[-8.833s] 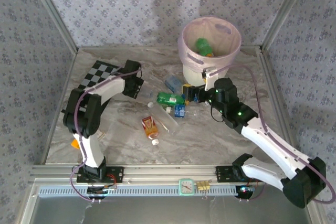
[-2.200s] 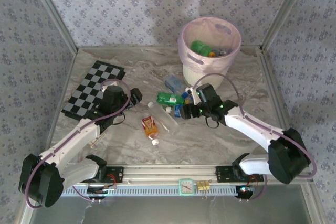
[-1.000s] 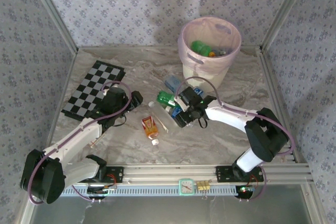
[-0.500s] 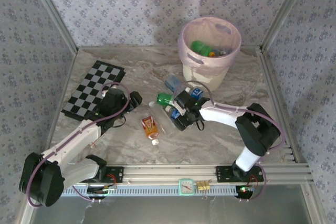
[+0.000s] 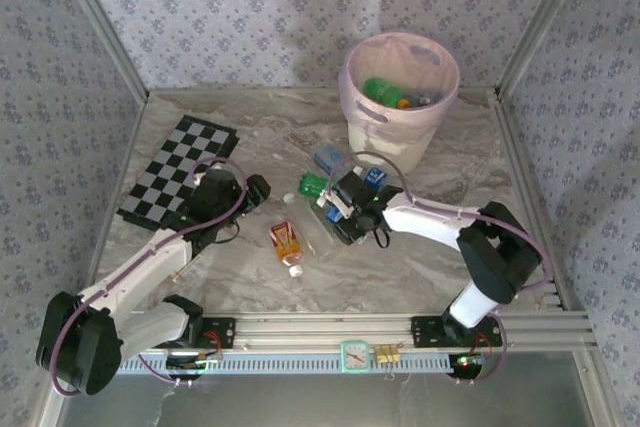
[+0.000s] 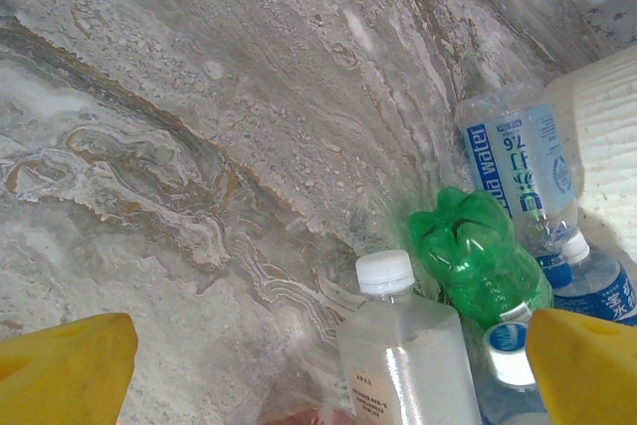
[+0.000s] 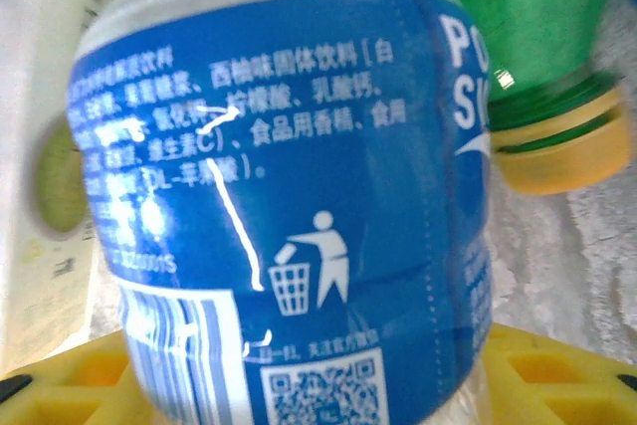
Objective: Put the plastic bottles in the bin
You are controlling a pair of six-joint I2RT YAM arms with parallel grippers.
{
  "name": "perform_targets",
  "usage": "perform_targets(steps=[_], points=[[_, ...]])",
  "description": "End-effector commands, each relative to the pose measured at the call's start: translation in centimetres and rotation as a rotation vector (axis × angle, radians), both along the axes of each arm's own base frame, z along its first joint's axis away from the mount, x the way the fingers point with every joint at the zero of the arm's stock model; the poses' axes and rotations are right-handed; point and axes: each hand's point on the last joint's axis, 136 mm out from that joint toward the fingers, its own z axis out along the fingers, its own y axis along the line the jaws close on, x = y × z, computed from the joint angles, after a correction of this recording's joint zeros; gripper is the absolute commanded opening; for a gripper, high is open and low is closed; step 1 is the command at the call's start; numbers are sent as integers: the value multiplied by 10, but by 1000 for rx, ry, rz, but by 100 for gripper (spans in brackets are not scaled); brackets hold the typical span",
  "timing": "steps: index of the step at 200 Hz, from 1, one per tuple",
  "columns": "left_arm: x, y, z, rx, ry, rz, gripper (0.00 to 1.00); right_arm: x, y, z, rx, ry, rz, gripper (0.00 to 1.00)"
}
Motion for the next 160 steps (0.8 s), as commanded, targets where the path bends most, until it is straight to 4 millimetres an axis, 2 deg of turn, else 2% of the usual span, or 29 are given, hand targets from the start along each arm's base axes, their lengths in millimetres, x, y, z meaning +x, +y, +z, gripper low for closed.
perform_targets(steps=[1, 30, 71, 82, 85, 113, 135, 160], points=[[0, 7, 3, 14, -18, 21, 100, 3, 13, 52, 129, -63, 10, 54], [1, 8, 2, 29, -28, 13, 100, 5, 24, 114, 328, -137, 45, 54], [1, 9, 2, 54, -36, -2, 100, 28, 30, 211, 576, -276, 89, 52], [0, 10, 2, 61, -40, -7, 100, 36, 29, 227, 611, -306, 86, 51], [0, 10, 3, 63, -41, -7, 100, 40, 30, 245, 636, -340, 90, 51], [-2, 13, 3, 82, -45, -12, 100, 70, 15, 301, 685, -462, 36, 51], [-4, 16, 5, 105, -51, -22, 100, 98, -6, 339, 644, -583, -53, 49], [-5, 19, 7, 139, -61, -33, 100, 133, -36, 361, 509, -719, -148, 50]])
